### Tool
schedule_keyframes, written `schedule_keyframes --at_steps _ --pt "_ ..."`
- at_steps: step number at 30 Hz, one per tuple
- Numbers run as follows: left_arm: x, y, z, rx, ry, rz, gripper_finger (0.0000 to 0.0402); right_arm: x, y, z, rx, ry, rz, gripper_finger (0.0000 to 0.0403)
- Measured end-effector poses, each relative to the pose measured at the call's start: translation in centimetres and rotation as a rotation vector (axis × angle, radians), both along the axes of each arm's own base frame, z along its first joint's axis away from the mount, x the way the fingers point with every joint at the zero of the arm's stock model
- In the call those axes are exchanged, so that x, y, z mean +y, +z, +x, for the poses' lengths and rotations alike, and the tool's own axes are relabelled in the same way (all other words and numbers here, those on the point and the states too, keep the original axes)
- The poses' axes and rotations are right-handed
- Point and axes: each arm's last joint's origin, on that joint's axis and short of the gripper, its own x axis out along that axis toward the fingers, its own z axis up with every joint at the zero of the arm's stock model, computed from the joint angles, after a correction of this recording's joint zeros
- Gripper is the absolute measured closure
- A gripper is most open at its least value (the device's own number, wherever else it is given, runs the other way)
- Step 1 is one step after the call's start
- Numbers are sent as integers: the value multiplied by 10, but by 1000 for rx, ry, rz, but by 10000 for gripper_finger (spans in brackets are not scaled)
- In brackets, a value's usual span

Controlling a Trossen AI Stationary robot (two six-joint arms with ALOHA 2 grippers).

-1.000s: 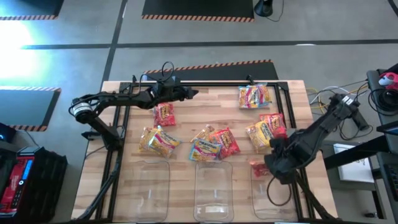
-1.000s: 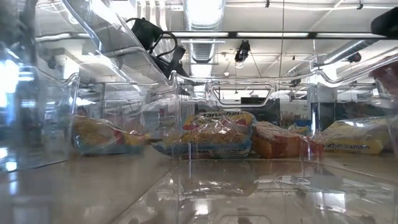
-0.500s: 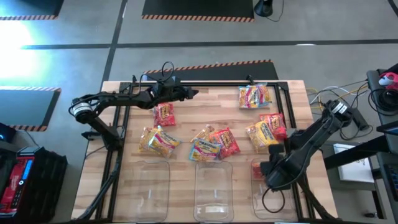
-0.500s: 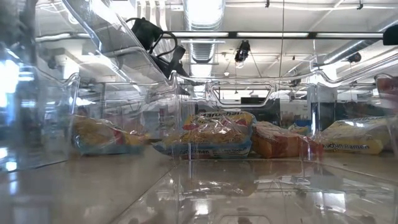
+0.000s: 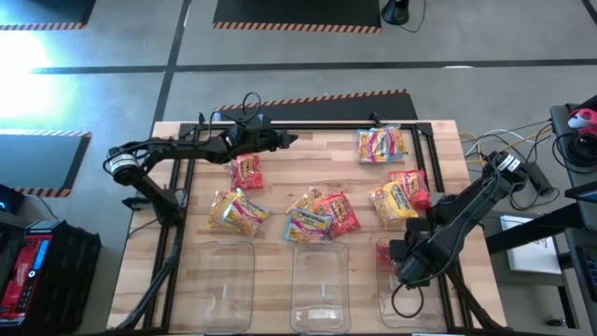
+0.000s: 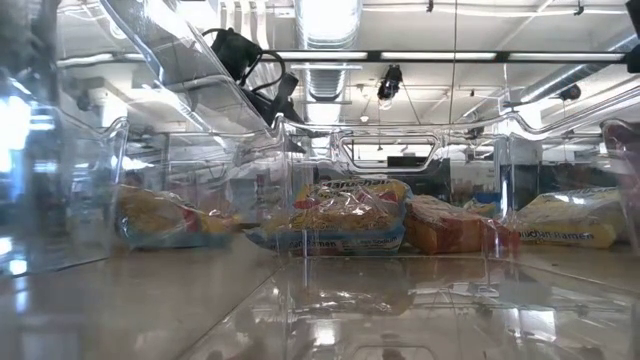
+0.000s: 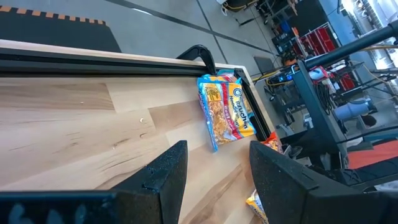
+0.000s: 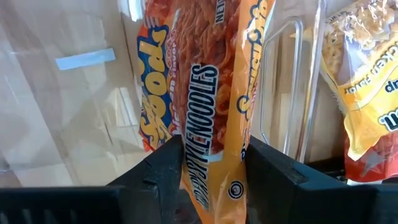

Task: Sort Maruchan noodles
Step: Put the orange noodle pack into the right transparent bin

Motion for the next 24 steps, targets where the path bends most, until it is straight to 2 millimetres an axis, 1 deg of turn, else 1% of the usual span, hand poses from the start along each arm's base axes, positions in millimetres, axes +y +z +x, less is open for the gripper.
schedule_keyframes --at_steps 6,9,13,16,19,22,24 --pt "0 0 0 0 1 0 245 -1 2 -5 31 20 5 211" --pt "0 0 0 0 1 0 245 -3 5 -8 53 15 17 208" --pt "0 0 0 -1 -3 -1 245 -5 14 -13 71 -38 85 213" --pt "-1 0 0 -6 -9 -9 245 -6 30 -15 54 -84 152 219" --pt "-3 0 2 -17 -29 -25 245 -8 49 -16 -11 -125 211 225" --pt "-8 1 5 -21 -51 -24 245 -12 69 -16 -137 -171 208 229" --pt "-12 1 7 -20 -85 -22 245 -17 80 -17 -246 -214 166 232"
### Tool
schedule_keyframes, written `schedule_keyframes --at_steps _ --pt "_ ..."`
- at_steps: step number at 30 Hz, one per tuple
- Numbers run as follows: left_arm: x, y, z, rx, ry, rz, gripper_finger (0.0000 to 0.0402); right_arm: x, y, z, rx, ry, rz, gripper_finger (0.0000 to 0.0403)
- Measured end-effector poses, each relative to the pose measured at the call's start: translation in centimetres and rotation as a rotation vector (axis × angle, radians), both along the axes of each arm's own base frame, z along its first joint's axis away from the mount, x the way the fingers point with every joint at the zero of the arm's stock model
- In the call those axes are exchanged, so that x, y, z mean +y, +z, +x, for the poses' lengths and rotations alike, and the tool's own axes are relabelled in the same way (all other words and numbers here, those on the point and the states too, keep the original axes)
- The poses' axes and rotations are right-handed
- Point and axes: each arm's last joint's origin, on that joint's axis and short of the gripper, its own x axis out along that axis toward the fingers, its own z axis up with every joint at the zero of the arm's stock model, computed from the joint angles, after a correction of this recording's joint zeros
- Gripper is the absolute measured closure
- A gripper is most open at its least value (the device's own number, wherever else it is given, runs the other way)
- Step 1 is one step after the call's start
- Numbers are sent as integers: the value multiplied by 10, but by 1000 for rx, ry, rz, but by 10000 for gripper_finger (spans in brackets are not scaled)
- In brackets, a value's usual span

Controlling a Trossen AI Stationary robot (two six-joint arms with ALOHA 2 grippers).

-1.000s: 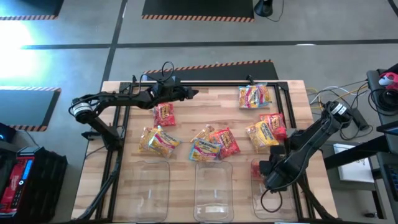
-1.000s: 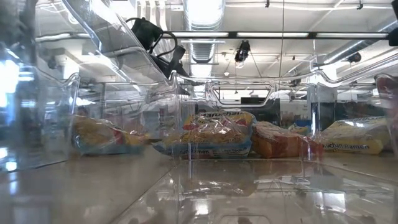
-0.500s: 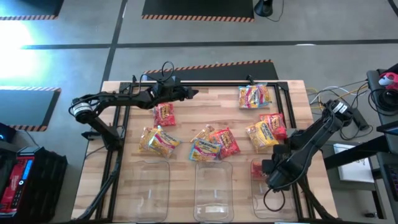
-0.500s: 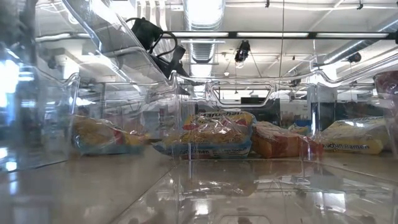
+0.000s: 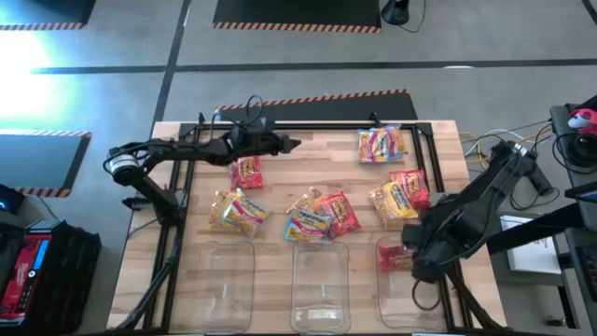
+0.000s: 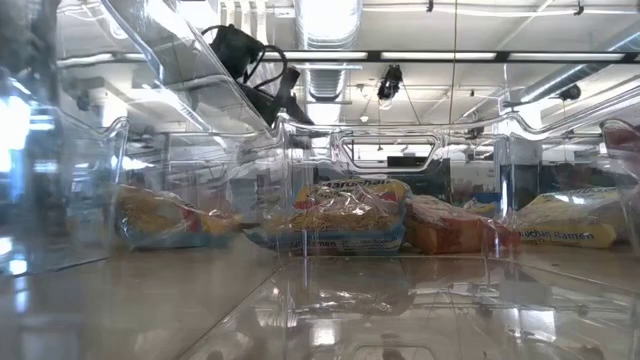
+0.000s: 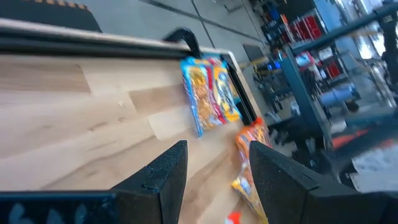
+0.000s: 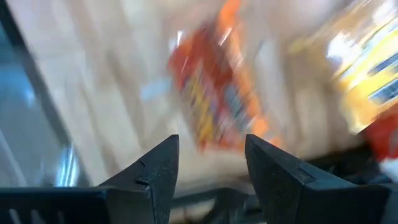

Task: Sort Maruchan noodles
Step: Put the orange noodle pack into the right transparent bin

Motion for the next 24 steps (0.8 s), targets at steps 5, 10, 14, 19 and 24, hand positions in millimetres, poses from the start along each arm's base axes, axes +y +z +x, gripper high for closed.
schedule_keyframes --at_steps 5,10,14,19,24 --pt "-13 0 6 0 -71 4 245 -16 15 2 -205 -187 -85 232" --pt "-27 0 12 -1 -127 0 245 -32 18 8 -323 -353 -152 232" --pt "-44 0 18 -8 -228 -15 245 -42 13 18 -371 -472 -180 232" --pt "-64 0 24 -2 -310 9 245 -49 -3 36 -419 -598 -110 232" --pt "-81 -4 27 37 -365 1 245 -59 -23 47 -408 -669 -67 232"
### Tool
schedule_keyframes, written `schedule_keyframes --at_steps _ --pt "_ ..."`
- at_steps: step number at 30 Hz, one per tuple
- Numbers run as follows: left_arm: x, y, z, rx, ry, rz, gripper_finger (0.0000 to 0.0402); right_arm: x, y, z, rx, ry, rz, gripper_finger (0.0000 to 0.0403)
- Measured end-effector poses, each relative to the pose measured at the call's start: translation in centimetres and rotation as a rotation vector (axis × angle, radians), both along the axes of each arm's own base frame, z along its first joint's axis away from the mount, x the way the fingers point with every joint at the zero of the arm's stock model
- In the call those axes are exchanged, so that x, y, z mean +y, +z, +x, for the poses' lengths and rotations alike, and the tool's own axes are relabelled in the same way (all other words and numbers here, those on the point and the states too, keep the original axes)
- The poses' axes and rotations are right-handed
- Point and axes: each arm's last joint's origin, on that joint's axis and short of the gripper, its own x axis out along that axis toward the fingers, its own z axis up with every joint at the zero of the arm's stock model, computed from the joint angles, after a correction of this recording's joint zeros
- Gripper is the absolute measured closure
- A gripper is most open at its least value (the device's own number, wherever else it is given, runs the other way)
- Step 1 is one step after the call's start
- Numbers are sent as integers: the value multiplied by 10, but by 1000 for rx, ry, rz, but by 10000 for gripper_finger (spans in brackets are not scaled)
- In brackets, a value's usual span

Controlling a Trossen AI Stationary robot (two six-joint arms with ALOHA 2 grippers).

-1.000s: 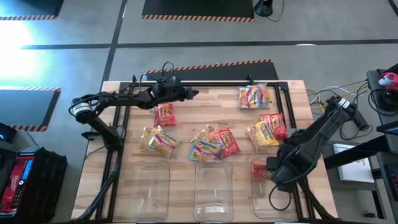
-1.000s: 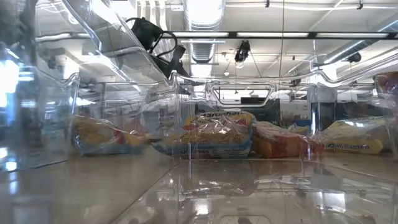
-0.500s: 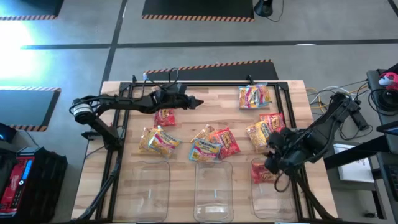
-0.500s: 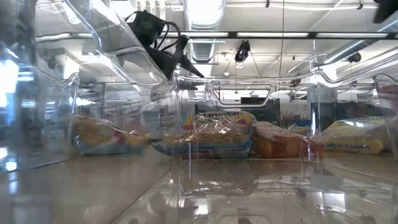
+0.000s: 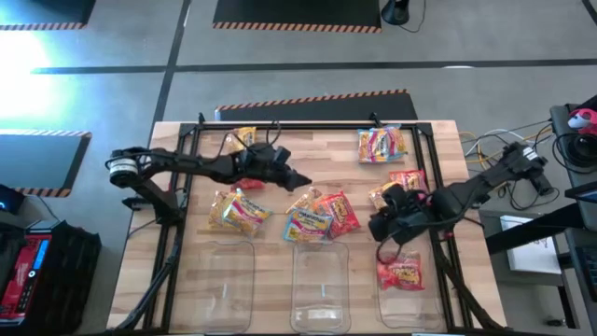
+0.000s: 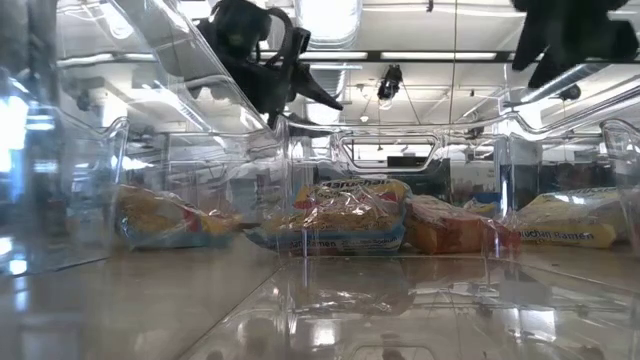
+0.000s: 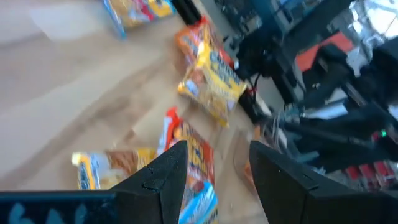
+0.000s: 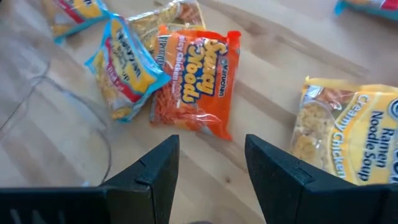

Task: Sort Maruchan noodles
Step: Put the orange noodle pack into the right transparent bin

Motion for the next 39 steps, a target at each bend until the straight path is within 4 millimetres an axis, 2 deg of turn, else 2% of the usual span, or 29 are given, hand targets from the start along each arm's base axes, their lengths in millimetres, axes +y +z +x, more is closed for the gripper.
schedule_keyframes --at_steps 8,14,20,24,28,34,39 --pt "-20 -12 -2 131 -69 -11 245 -23 -24 15 -5 -50 76 232" --pt "-23 -13 -2 143 -81 -3 245 -43 -36 27 -30 8 171 232" --pt "-22 -21 2 157 -58 4 245 -69 -55 29 -14 -3 254 232" --pt "-21 -31 11 188 -77 -11 245 -83 -61 31 -43 6 287 232" --pt "-19 -28 27 167 -99 8 245 -94 -63 33 -48 23 293 232" --pt "-23 -31 48 151 -217 13 245 -105 -69 37 -25 96 319 232" --pt "-22 -41 58 174 -237 -20 245 -115 -74 40 -17 152 306 224"
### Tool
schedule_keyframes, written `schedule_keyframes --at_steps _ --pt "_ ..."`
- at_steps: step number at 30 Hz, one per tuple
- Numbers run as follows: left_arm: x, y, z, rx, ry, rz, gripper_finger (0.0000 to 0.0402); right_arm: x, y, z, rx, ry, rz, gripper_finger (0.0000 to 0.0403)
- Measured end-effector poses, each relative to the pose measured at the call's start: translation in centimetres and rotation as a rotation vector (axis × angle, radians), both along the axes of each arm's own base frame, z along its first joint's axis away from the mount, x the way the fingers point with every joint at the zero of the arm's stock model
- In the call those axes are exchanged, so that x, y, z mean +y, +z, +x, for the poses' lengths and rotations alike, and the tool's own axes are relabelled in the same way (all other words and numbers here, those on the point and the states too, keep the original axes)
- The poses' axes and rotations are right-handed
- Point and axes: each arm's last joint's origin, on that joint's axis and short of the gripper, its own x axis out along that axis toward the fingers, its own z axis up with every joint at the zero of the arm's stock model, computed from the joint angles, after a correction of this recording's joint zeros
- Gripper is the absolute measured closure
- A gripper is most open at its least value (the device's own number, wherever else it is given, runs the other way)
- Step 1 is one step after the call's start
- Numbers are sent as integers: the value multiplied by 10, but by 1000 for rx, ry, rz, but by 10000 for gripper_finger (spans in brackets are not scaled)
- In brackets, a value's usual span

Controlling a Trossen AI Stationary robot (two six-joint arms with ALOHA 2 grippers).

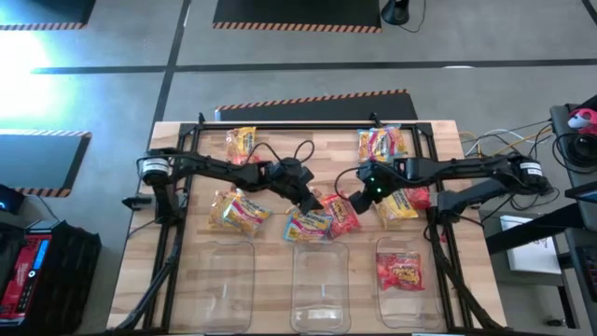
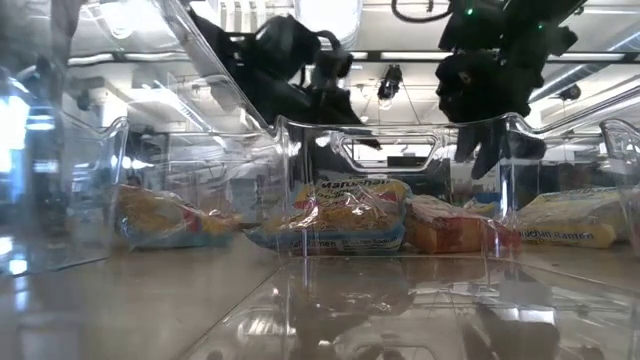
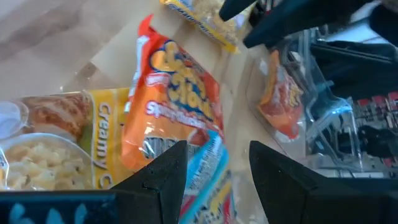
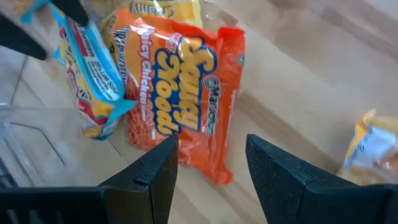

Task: Sort Maruchan noodles
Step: Put the orange noodle pack into the right transparent bin

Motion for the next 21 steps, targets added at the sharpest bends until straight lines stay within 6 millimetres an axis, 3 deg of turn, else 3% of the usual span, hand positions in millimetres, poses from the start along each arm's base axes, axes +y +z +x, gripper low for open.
schedule_keyframes --at_steps 10,21 --pt "-3 -11 23 34 11 -84 245 -16 -18 9 22 119 -7 184" --pt "-5 -13 22 118 73 -137 245 -32 -42 20 34 217 -52 181"
